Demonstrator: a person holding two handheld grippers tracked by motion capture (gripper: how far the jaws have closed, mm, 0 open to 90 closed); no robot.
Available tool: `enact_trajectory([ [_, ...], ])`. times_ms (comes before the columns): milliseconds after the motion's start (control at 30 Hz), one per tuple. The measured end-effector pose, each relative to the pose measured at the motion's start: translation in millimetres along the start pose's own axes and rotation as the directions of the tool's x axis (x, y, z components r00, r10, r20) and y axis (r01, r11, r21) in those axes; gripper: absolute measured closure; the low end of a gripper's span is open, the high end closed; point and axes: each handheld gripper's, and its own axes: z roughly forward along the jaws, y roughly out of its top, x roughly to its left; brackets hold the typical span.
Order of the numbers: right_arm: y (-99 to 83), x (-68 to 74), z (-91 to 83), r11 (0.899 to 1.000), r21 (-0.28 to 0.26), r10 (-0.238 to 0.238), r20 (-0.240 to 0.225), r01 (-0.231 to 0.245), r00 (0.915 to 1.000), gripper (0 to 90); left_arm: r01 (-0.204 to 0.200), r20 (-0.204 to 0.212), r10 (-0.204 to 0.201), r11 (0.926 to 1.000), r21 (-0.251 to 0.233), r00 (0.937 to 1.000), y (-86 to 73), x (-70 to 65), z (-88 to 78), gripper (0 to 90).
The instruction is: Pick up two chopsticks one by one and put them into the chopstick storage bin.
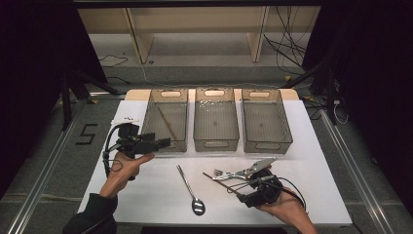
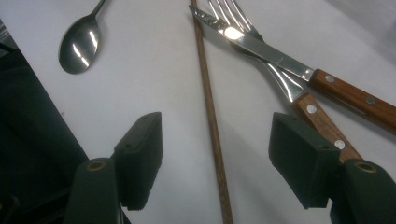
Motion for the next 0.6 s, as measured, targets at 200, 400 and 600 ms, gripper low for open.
enact_trajectory([
  [200, 2.4, -0.1, 5.7, 0.998, 0.055, -0.005, -0.001, 0.005, 1.0000, 38.1, -0.027, 0.029, 0.028, 0.9993, -0.024, 0.9992, -15.0, -8.0, -1.6, 15.6],
  [400, 2.8, -0.4, 10.7, 0.993, 0.114, -0.014, 0.010, 0.013, 0.9999, 43.6, -0.063, 0.041, 0.064, 0.9978, -0.022, 0.9971, -28.9, -14.3, -1.8, 15.5],
  [600, 1.9, -0.7, 14.7, 0.985, 0.168, -0.027, 0.020, 0.023, 0.9995, 52.6, -0.082, 0.042, 0.083, 0.9964, -0.020, 0.9956, -39.8, -19.4, -4.6, 15.5],
])
